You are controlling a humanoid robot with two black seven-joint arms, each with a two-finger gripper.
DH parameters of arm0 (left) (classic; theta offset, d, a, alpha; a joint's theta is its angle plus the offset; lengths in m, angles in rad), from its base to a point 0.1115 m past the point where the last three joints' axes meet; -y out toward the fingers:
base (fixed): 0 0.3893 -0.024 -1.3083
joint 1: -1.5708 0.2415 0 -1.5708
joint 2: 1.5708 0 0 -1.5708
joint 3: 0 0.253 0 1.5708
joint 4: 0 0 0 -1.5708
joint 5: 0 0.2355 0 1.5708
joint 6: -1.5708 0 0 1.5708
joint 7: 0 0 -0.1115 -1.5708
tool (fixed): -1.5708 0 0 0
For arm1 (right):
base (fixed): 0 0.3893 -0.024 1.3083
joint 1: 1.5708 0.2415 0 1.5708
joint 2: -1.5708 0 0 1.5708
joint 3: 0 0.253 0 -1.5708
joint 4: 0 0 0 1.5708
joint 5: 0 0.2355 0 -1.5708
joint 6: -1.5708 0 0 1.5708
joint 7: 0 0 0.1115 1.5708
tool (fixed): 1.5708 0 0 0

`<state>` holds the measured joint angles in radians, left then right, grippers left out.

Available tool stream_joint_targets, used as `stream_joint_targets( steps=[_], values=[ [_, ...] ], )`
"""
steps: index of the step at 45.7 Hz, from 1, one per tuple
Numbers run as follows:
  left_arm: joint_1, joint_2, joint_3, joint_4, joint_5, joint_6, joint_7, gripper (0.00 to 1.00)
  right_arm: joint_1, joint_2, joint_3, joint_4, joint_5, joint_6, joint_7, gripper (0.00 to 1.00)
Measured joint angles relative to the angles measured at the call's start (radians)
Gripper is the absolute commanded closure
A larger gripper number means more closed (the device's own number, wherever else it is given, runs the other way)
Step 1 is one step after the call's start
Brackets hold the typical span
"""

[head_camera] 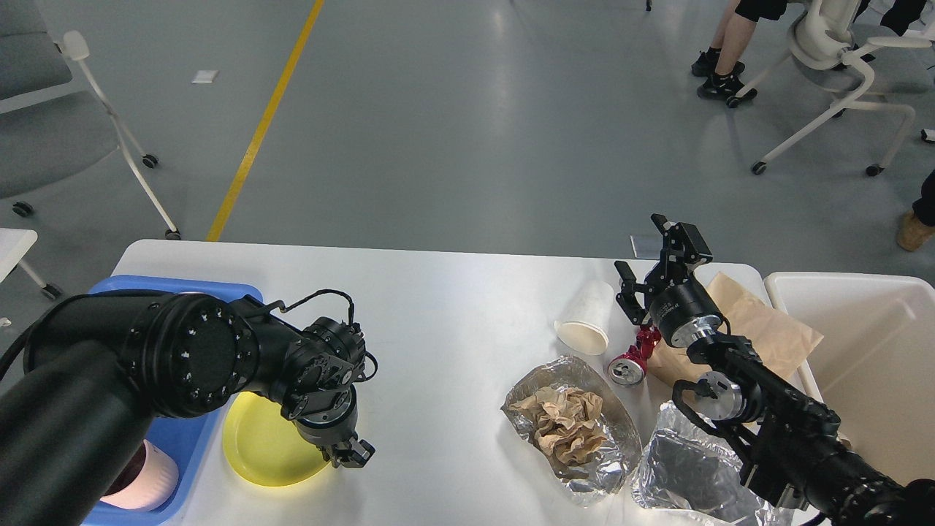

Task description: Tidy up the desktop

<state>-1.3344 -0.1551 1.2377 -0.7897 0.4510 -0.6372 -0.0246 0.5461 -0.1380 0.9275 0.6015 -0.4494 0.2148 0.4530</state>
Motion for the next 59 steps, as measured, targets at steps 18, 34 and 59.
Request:
stream_joint_targets(
  steps=[18, 34, 59],
  values=[
    [-0.002, 0.004, -0.004, 0.001, 0.0, -0.024, -0.002, 1.0, 0.0, 0.0, 0.0, 0.0, 0.0, 0.0, 0.0, 0.0],
    [-0.049, 0.004, -0.088, 0.002, -0.007, -0.018, -0.011, 1.0, 0.0, 0.0, 0.001, 0.0, 0.0, 0.0, 0.0, 0.0],
    [-0.185, 0.016, -0.118, -0.016, -0.099, -0.302, -0.014, 1.0, 0.0, 0.0, 0.001, 0.0, 0.0, 0.0, 0.0, 0.0]
  ],
)
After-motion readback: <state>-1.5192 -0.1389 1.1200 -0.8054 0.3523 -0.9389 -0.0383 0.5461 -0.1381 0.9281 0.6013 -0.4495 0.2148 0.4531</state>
